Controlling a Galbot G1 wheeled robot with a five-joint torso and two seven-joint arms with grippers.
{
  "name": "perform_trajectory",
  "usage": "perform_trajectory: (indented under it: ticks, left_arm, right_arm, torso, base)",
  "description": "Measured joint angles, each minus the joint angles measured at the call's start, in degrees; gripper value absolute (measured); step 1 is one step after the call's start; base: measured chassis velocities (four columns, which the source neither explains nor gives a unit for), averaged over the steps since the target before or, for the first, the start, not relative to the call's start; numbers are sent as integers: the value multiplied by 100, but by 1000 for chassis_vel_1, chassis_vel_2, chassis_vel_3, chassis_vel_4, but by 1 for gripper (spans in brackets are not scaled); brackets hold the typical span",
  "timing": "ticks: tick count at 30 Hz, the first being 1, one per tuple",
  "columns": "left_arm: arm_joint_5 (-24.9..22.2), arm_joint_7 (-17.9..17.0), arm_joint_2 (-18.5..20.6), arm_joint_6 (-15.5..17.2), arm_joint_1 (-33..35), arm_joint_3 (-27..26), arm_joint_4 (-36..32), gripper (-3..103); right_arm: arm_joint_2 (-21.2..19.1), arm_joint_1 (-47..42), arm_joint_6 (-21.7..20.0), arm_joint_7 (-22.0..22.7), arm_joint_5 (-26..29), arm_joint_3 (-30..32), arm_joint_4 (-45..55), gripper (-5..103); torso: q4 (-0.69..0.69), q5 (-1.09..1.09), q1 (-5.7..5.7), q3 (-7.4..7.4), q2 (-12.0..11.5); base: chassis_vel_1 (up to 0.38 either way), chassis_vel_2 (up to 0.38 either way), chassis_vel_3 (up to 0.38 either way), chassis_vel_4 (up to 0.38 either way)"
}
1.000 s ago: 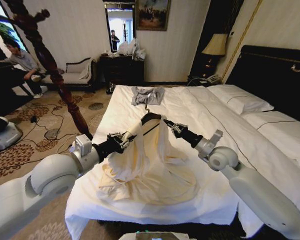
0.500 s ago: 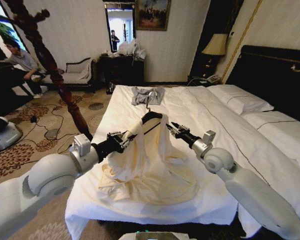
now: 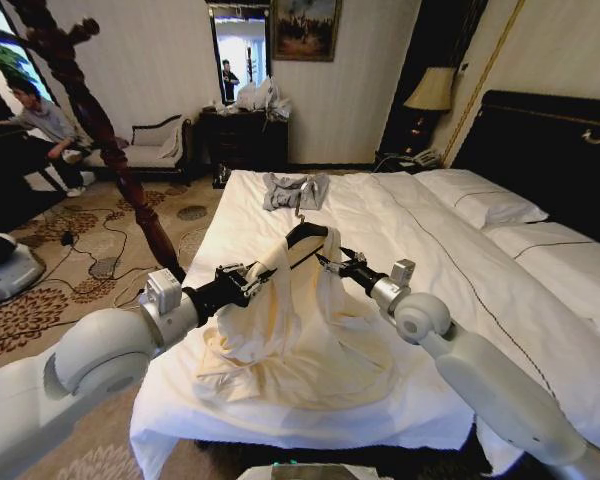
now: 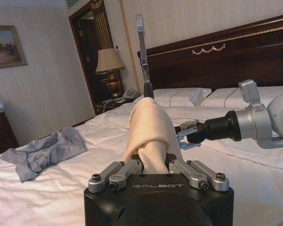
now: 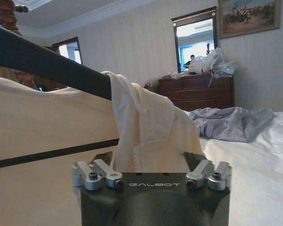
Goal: Pick up the clothes from the bed and hang them on the clothes hanger.
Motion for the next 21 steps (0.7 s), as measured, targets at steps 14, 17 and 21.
perform_trajectory:
  ticks: [14,17,21]
  left_arm:
    - [133,106,-54,-111,0,28,147,19]
    - [144,110,-65,-116,2,28,167,19]
    - [168,114,-74,-129,9,31,201,19]
  right_arm:
    - [-124,-286,802,-1028,268,366,45,32]
    - [-143,-332,869,-1153,281,395,98,27]
    - [-170,-419,1003,-1424,319,436,216,16]
  torso:
    - [0,0,0,0,0]
    - [-1,0,0,0,0]
    - [-1,0,0,0,0]
  base:
    - [0,0,0,0]
    - [0,0,0,0]
    - [0,0,0,0]
